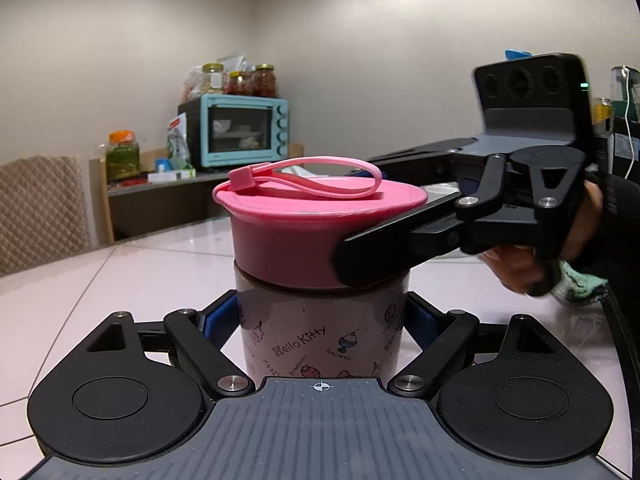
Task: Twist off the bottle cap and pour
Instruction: 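Rotate the right gripper back and regrip the cap, twist again, then twist the cap with the right gripper while the left gripper holds the bottle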
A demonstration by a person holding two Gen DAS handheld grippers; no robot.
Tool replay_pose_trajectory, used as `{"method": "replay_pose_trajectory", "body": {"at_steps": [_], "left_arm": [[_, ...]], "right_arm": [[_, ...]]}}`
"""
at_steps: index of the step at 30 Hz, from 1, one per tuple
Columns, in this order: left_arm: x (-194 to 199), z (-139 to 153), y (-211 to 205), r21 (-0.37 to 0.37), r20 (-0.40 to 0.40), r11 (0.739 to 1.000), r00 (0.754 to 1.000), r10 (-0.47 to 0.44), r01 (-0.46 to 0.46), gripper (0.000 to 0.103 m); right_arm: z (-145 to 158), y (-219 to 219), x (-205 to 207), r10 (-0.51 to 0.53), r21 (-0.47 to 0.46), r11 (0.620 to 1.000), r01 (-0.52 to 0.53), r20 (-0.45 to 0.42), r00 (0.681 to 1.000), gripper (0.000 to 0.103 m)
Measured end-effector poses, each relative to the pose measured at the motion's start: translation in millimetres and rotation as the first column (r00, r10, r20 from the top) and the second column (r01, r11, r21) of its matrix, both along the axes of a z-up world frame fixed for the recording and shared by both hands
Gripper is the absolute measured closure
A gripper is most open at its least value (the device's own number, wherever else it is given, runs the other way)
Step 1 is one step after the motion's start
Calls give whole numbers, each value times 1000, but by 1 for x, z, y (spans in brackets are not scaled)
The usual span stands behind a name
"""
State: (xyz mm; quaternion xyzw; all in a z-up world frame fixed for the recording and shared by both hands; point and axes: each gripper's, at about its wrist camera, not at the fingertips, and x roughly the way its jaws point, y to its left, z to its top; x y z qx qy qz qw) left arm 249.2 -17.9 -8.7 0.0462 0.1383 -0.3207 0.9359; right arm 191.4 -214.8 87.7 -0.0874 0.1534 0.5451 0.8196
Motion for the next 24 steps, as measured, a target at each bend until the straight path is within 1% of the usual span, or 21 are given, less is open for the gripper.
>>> {"method": "replay_pose_trajectory", "body": {"at_steps": [3,5,8,11,12,13,14,15,17,19,21,22,24], "left_arm": [[1,0,0,0,0,1000,1000,-1,1,14],[1,1,-1,0,0,1000,1000,-1,1,14],[1,1,-1,0,0,1000,1000,-1,1,14],[1,1,-2,1,0,1000,1000,-1,1,14],[1,1,-2,1,0,1000,1000,-1,1,14],[0,1,-2,1,0,1000,1000,-1,1,14],[0,0,-2,0,0,1000,1000,-1,1,14],[0,1,-2,1,0,1000,1000,0,0,14],[0,1,-2,1,0,1000,1000,0,0,14],[0,1,-2,1,0,1000,1000,0,0,14],[0,1,-2,0,-1,1000,1000,1,-1,14],[0,1,-2,0,-1,1000,1000,1,-1,14],[0,1,-2,0,-1,1000,1000,1,-1,14]], "right_arm": [[1,-7,13,117,13,993,-117,-4,993,18],[2,-10,19,167,24,986,-167,-9,986,18],[4,-11,20,193,26,981,-193,-9,981,18],[7,-11,17,174,19,985,-173,-8,985,17],[8,-10,16,162,14,987,-161,-6,987,15],[9,-9,12,133,6,991,-133,0,991,5],[11,-8,6,104,1,995,-104,8,995,3],[12,-7,1,79,0,997,-79,16,997,3],[15,-5,-17,-9,-3,1000,9,29,1000,2],[17,-2,-31,-77,-5,997,77,31,997,2],[18,3,-46,-167,-18,986,168,43,985,2],[19,6,-56,-226,-14,974,227,46,973,2],[16,7,-64,-289,3,957,289,45,956,2]]}}
